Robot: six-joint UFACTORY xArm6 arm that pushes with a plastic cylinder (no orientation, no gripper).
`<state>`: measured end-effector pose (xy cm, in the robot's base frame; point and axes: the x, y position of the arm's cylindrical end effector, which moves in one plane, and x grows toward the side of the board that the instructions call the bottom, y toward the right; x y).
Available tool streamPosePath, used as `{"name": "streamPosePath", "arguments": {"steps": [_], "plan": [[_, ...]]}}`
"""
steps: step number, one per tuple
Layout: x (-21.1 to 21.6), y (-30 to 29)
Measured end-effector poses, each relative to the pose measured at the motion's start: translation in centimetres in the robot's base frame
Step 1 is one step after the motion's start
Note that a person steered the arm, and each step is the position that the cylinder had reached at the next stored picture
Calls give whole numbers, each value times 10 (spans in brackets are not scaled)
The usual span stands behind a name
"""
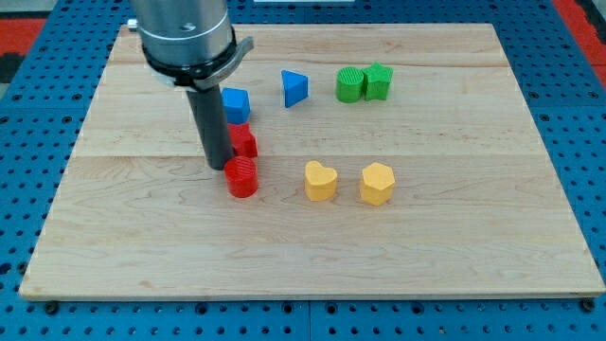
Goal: Slide the red star towards left center and down a bit
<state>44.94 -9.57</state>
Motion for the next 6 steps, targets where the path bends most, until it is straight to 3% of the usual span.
{"name": "streamPosePath", "arguments": {"steps": [4,5,6], "plan": [[-32,123],[-58,121],[-61,65]]}}
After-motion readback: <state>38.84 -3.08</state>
